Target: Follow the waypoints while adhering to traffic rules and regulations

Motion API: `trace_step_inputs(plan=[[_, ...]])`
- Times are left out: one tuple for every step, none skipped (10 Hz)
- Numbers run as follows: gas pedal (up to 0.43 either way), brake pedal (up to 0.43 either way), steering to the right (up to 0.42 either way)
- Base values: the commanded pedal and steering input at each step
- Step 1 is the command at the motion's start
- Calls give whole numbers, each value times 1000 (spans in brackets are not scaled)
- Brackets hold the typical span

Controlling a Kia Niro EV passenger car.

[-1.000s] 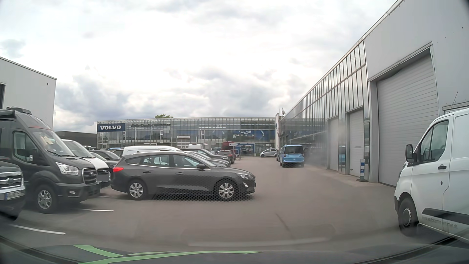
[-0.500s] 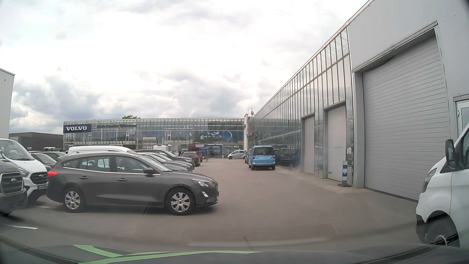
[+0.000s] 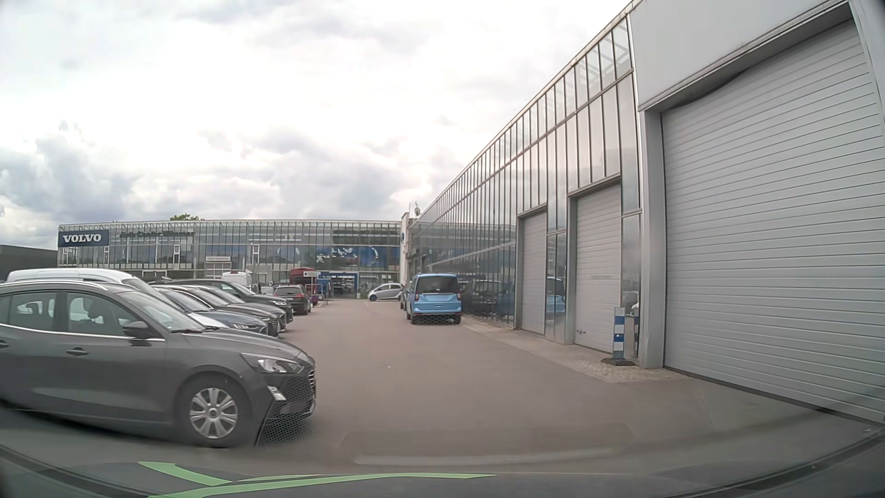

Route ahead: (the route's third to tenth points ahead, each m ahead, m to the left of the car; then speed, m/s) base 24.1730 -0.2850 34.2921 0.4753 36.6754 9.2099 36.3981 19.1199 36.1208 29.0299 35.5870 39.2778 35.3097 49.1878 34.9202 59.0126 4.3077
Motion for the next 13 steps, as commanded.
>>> trace_step_inputs(plan=[[47, 0, 184], [47, 0, 171], [47, 0, 145], [47, 0, 111], [59, 0, 75], [59, 0, 37], [59, 0, -6], [59, 0, -44], [59, 0, -93], [59, 0, -133], [59, 0, -170], [67, 0, -200], [67, 0, -210]])
